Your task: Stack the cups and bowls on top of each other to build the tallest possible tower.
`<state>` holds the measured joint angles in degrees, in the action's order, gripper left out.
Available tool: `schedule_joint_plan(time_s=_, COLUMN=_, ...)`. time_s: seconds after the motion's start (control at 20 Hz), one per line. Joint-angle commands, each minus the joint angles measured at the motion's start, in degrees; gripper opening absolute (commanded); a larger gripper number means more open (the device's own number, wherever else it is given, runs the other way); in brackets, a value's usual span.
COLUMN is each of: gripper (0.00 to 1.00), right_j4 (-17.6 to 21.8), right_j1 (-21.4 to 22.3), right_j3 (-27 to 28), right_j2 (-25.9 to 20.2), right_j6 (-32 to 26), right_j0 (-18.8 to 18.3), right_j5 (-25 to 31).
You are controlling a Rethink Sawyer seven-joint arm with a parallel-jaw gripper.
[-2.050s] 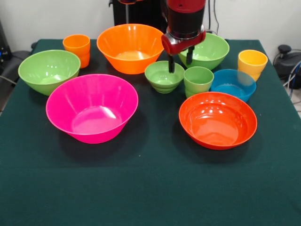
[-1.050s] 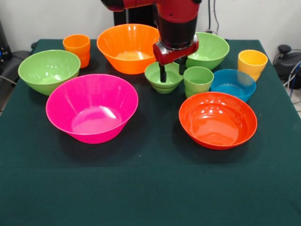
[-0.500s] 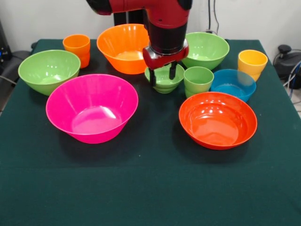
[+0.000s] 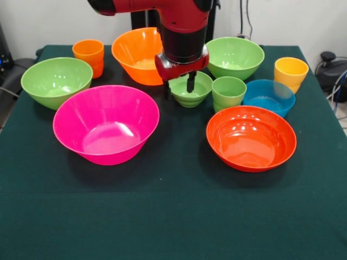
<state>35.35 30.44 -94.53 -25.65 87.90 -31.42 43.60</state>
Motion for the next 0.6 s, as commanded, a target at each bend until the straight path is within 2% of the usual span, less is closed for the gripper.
schedule_joint_plan(time_s=0.05, gripper=1.0, right_j4=4.63, right_j1=-0.95, right_j3=5.43, right_j2=-3.96, right_j6=-16.63, right_j0=-0.47, right_j5=5.77)
schedule_joint_plan(time_s=0.6, gripper=1.0, right_j4=4.7, right_j1=1.4, right_j3=5.57, right_j2=-5.79, right_j6=-17.82, right_j0=-1.09, right_j5=7.77)
